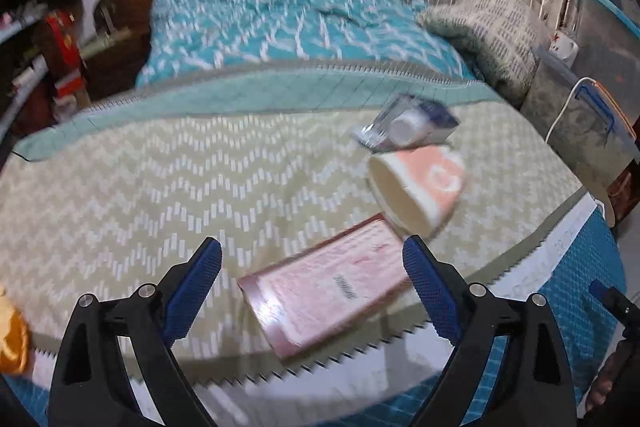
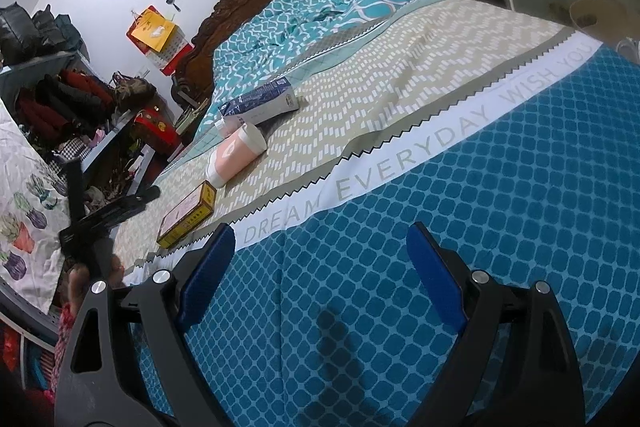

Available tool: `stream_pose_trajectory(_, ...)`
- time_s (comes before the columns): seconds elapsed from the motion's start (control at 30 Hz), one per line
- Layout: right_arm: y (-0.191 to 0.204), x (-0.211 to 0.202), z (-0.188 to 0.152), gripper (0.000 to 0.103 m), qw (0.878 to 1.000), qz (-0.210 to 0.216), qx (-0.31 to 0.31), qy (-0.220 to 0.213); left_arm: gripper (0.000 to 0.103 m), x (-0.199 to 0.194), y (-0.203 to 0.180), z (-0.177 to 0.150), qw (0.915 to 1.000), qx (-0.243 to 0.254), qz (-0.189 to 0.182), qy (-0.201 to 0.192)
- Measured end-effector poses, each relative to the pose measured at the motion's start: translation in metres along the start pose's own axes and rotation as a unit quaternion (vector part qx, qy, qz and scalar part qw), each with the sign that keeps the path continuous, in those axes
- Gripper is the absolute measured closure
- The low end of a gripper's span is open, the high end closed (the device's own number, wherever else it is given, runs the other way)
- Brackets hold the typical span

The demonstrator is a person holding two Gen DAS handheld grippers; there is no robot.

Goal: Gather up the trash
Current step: 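Lower the left gripper onto the brown medicine box and close it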

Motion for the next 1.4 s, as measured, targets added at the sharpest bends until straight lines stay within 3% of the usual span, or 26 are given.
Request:
stream_pose_trajectory(0.2, 0.001, -0.002, -0.001, 0.016, 1.000, 0.001, -0.001, 0.002, 0.016, 0.036, 0.003, -0.019, 0.9960, -0.018, -0.050, 0.072)
stream_pose_trajectory(0.5, -0.002, 0.001, -0.006, 0.016, 1.000, 0.007, 0.006, 0.011, 0.015, -0.001, -0.065, -0.066, 0.9910, 0.037, -0.103, 0.077)
stream_pose_trajectory(0.57, -0.001, 0.002, -0.008, 0.016, 1.000, 0.008, 0.005, 0.014, 0.015, -0.006, -0.075, -0.066, 0.9924, 0.050, -0.091, 0.065)
stream_pose_trajectory(0.77, 0.006, 0.005, -0.004, 0.016, 1.000, 0.013, -0.001, 0.019, 0.015, 0.012, -0.074, -0.057, 0.9961, 0.064, -0.004, 0.061)
stream_pose_trajectory(0.87, 0.020, 0.013, 0.008, 0.016, 0.999, 0.022, -0.022, 0.023, 0.040, 0.026, -0.074, -0.063, 0.9943, 0.073, 0.014, 0.077)
stream_pose_trajectory(0.97, 0.047, 0.037, 0.022, 0.016, 0.996, 0.036, -0.070, 0.040, 0.042, 0.016, -0.070, -0.068, 0.9965, 0.054, 0.007, 0.063)
stream_pose_trajectory(1.1, 0.077, 0.090, 0.042, 0.016, 0.990, 0.058, -0.111, 0.065, 0.043, -0.004, -0.050, -0.077, 0.9987, 0.011, 0.032, 0.037)
stream_pose_trajectory(1.23, 0.077, 0.145, 0.071, 0.016, 0.991, 0.073, -0.063, 0.091, 0.043, -0.010, -0.028, -0.094, 0.9976, -0.045, 0.042, 0.030)
stream_pose_trajectory(1.4, 0.068, 0.204, 0.075, 0.026, 0.982, 0.097, 0.066, 0.147, 0.045, -0.012, -0.026, -0.095, 0.9970, -0.051, 0.055, 0.020)
Point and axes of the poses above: each gripper's, at about its wrist camera, not at the fingertips, and x roughly the way its jaws point, y to its left, z to its top, the point moved 10 cm from there along x, roughly the way its jaws point, and after that the axes turned 5 degrees about z, right-handed, at the moved point
